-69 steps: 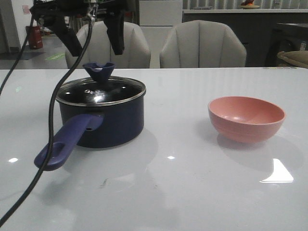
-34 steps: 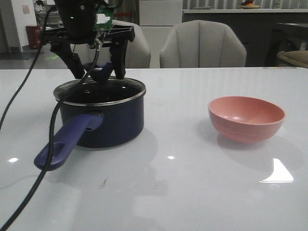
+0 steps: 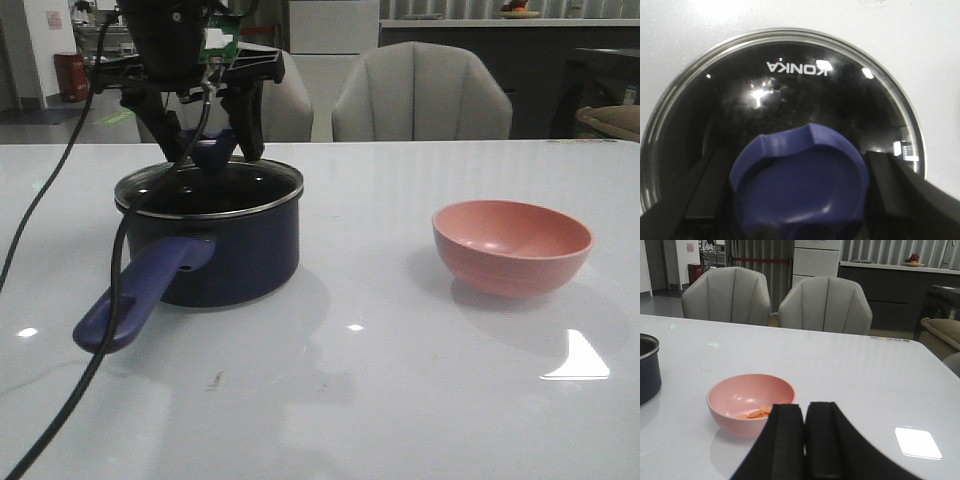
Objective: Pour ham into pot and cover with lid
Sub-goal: 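Lower the left gripper onto the purple lid knob and close it, then lift the glass lid off the saucepan with the left gripper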
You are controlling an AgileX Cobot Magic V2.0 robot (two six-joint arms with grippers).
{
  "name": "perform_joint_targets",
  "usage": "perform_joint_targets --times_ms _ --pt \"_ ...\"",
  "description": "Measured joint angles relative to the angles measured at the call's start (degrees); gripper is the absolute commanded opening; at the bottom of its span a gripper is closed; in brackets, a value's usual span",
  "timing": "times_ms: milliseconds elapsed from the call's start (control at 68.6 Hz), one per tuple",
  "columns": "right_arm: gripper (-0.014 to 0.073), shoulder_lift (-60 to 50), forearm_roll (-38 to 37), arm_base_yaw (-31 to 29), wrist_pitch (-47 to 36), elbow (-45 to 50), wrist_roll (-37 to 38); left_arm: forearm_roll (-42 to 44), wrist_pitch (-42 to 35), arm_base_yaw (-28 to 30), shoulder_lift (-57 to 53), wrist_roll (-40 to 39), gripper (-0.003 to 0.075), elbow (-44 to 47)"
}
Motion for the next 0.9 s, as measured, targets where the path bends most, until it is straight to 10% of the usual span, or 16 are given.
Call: perform_joint_targets --times_ms 904 --pt "0.015 0.0 0.0 0.0 0.0 0.0 0.0 2.3 3.7 0.6 -3.1 -0.1 0.0187 0.0"
